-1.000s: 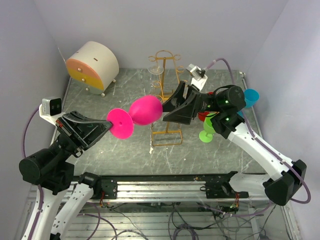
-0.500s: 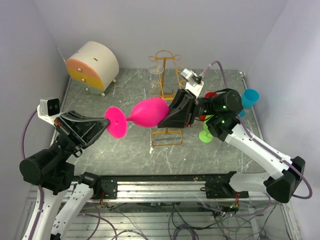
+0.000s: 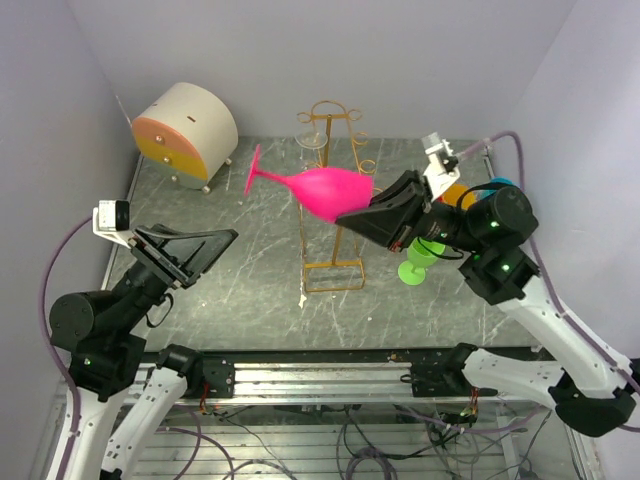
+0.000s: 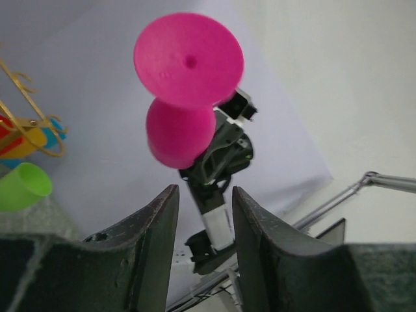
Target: Take the wine glass off the wine glass rack
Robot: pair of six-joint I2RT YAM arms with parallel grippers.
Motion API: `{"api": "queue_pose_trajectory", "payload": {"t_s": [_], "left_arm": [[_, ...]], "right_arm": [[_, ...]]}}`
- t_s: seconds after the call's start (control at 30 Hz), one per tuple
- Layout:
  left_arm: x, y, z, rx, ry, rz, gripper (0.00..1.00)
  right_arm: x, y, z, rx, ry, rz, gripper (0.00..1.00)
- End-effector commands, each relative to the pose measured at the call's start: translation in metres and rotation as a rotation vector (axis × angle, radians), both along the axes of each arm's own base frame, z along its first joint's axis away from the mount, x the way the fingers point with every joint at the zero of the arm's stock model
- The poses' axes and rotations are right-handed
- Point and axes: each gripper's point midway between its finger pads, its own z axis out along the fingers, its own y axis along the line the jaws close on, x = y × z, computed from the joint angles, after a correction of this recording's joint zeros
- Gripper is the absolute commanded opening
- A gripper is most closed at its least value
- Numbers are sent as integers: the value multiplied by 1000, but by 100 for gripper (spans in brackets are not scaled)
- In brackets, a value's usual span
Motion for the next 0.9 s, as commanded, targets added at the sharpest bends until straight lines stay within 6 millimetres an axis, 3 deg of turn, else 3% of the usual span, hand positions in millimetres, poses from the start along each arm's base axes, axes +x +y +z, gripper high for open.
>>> {"api": "queue_pose_trajectory", "payload": {"t_s": [0.0,0.07,0.17,0.37,0.5,0.73,0.87], "left_arm": [[15,7,-24,150,67,131,49],[25,10,-37,212,107,184,49],[38,17,-51,314,135,271,49],[65,32,-72,541,164,404,48],[84,37,-88,677,199,447,47],[117,44,-116,854,239,503,47],[132,41,-129,899,248,497,46]], "right_arm": [[50,-43,8,-54,12,-444,0],[71,-73,13,-70,48,-654,0],[99,-120,2,-165,126,-951,0],[132,-207,-51,-520,292,-1484,0],[127,-247,-86,-751,358,-1705,0],[104,-289,-95,-821,421,-1800,0],[104,-317,-118,-974,444,-1856,0]]}}
